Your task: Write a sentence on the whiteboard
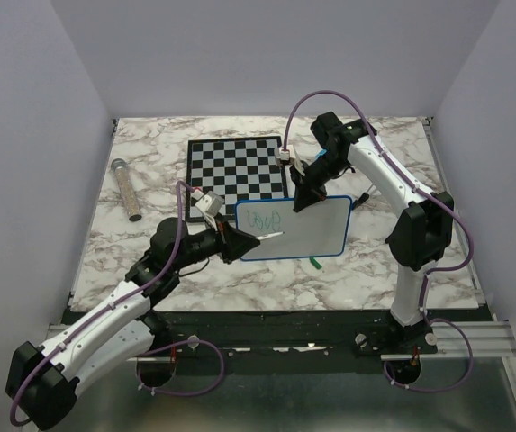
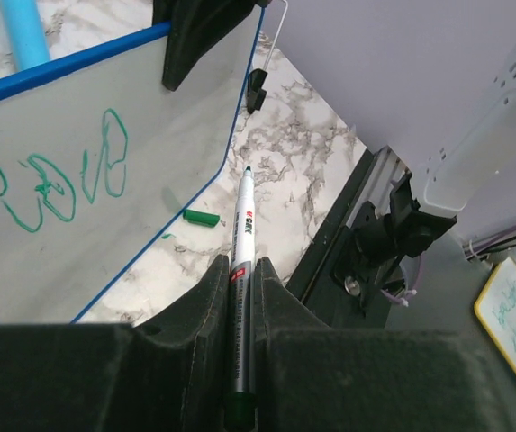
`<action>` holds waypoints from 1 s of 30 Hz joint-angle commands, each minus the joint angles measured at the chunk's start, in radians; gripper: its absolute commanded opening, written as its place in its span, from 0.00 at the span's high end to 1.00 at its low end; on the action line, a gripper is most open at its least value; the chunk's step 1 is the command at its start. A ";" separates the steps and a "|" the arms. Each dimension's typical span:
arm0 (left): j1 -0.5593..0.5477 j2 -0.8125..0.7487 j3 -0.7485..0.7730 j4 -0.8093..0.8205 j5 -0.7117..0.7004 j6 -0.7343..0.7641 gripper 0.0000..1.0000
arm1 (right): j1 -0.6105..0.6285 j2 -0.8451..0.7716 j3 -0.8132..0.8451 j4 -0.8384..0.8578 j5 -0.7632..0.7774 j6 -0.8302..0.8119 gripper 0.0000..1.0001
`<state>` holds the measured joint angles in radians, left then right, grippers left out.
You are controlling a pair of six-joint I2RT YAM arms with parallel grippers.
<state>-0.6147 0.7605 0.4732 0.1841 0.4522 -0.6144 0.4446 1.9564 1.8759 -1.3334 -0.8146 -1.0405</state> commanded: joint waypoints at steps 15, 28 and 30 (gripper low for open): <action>-0.106 -0.052 -0.157 0.210 -0.174 0.048 1.00 | -0.006 0.030 -0.009 -0.066 -0.031 -0.007 1.00; -0.129 -0.038 -0.205 0.249 -0.221 0.050 1.00 | -0.006 0.032 -0.008 -0.058 -0.041 0.003 0.99; -0.134 -0.035 -0.212 0.255 -0.231 0.053 1.00 | -0.006 0.032 -0.008 -0.056 -0.043 0.005 1.00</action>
<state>-0.7372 0.7216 0.2783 0.3851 0.2615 -0.5800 0.4431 1.9602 1.8759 -1.3334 -0.8238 -1.0363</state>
